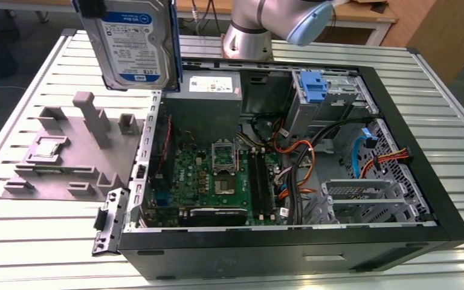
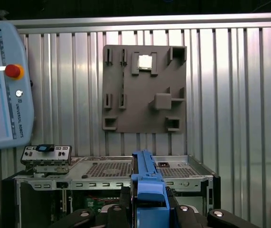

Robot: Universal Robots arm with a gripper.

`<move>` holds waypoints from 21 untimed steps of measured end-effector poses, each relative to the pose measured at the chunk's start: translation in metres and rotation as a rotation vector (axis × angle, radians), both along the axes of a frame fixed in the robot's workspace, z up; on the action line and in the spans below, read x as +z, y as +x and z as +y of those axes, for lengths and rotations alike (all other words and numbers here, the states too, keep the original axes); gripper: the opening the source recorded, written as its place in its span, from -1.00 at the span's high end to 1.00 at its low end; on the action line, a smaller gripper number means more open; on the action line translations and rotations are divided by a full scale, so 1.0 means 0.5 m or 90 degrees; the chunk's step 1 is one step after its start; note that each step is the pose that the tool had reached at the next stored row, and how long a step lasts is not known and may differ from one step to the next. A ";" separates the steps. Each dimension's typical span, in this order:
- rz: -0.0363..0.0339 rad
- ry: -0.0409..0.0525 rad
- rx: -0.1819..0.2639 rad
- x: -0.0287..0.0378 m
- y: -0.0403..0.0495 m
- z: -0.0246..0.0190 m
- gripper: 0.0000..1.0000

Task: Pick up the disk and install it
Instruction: 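Pick up the disk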

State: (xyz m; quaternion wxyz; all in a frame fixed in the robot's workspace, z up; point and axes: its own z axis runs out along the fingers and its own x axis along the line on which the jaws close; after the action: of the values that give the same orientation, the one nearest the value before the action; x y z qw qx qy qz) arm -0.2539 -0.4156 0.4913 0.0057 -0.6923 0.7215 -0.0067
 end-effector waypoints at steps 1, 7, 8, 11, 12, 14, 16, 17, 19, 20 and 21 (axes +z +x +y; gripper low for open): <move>0.0000 0.0000 0.000 0.000 0.001 -0.0004 0.27; 0.0000 0.0000 0.000 0.000 0.004 -0.0029 0.27; 0.0000 0.0000 0.000 0.000 0.005 -0.0034 0.27; 0.0000 0.0000 0.000 0.000 0.007 -0.0048 0.27; 0.0000 0.0000 0.000 0.000 0.008 -0.0053 0.27; -0.0001 0.0000 0.000 0.000 0.010 -0.0059 0.27; 0.0000 0.0000 0.000 0.000 0.012 -0.0064 0.27; 0.0000 0.0000 0.000 0.000 0.013 -0.0066 0.27; 0.0000 0.0000 0.000 0.000 0.014 -0.0069 0.27; 0.0000 0.0000 0.000 0.000 0.016 -0.0070 0.27; 0.0000 0.0000 0.000 0.000 0.017 -0.0071 0.27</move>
State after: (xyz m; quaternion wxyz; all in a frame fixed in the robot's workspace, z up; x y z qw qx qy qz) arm -0.2454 -0.4192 0.4912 0.0057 -0.6923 0.7215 -0.0067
